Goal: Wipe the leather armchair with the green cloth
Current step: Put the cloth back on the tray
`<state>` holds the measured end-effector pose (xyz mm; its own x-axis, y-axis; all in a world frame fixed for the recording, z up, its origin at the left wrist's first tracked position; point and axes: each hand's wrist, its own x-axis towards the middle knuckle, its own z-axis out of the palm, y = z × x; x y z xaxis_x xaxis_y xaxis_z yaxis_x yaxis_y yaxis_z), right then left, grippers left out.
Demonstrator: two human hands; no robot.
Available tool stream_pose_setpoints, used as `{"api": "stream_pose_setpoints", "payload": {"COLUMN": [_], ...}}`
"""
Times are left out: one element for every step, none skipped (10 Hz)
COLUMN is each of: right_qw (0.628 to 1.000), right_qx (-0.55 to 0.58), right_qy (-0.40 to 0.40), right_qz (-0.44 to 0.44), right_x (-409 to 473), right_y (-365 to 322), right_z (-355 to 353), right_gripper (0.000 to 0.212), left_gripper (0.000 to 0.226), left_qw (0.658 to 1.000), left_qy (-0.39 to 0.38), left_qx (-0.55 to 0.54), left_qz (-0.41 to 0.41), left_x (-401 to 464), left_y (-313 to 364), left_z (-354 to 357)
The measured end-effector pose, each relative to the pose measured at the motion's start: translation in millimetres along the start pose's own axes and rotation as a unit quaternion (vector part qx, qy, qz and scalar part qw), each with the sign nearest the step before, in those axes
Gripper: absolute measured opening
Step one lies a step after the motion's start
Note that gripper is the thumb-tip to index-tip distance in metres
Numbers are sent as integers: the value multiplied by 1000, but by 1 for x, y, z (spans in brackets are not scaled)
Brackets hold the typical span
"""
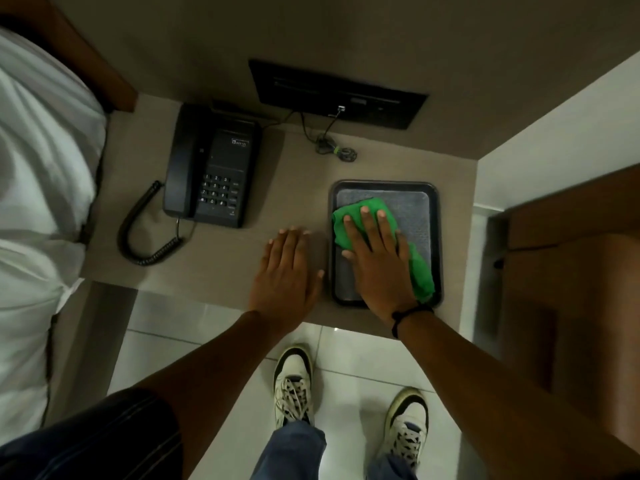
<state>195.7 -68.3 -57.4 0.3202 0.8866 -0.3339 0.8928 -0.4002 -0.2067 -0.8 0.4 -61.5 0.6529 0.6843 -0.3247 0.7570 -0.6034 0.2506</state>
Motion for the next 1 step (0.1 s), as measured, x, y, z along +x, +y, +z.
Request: {"api": "stream_pose_setpoints", "payload": {"right_qw": [993], "right_qx": [110], "right_qy": [25], "right_qz": [24], "right_x": [-37], "right_y": [-5], "right_z": [-19], "right_gripper": [65], "left_gripper": [88], "left_qw": [1000], "left_qy": [8], "left_qx": [4], "left_qz": [-5], "left_x": [2], "left_y": [8], "left_z": [-16]}}
